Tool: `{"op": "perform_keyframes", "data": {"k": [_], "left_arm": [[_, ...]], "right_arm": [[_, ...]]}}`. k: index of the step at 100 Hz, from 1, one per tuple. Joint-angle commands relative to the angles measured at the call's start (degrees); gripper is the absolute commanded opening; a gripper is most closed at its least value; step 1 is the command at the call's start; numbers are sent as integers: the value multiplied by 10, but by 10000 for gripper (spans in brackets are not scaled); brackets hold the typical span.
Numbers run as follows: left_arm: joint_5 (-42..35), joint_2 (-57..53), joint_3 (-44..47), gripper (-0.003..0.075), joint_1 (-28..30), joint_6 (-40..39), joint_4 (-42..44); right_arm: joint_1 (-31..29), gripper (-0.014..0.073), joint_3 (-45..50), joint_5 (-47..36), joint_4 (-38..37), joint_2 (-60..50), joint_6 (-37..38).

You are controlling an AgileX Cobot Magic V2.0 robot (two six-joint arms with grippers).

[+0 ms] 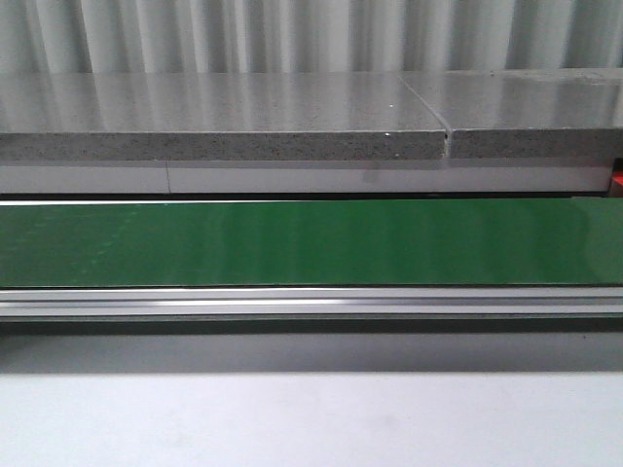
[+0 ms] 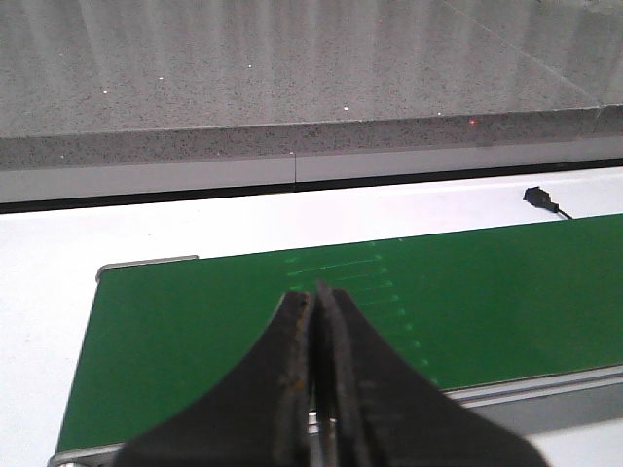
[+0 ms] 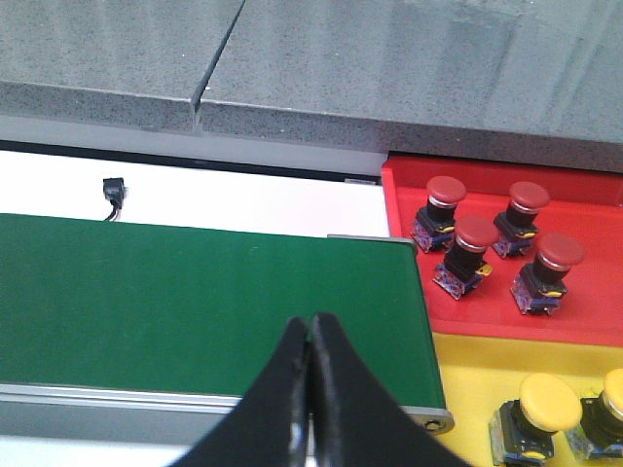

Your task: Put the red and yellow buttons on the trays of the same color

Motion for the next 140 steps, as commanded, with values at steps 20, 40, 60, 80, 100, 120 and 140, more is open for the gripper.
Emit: {"op": "perform_keyframes", "data": {"k": [20,40,60,80,100,120,140], "left_arm": [[-41,2,-16,-20,-6,-1,-12],[-41,2,-16,-20,-6,-1,-12],[-41,2,-16,-20,-6,-1,-12],[-41,2,-16,-20,-6,-1,-12],[-41,2,-16,-20,-6,-1,-12],[-41,2,-16,-20,-6,-1,-12],[-41,2,-16,-20,-6,-1,-12]], "right_arm": [[-1,-67,-14,-37,-5,3,-4],[-1,-67,-14,-45,-5,3,-4],[5,-67,3,-80,-5,-13,-4],[22,-67,82,-159,-9,-89,-4],[22,-67,170,-191,-9,-169,-4],[22,-67,239,-240,-9,-199,-4],[22,-67,277,-282,-9,-199,-4]]}}
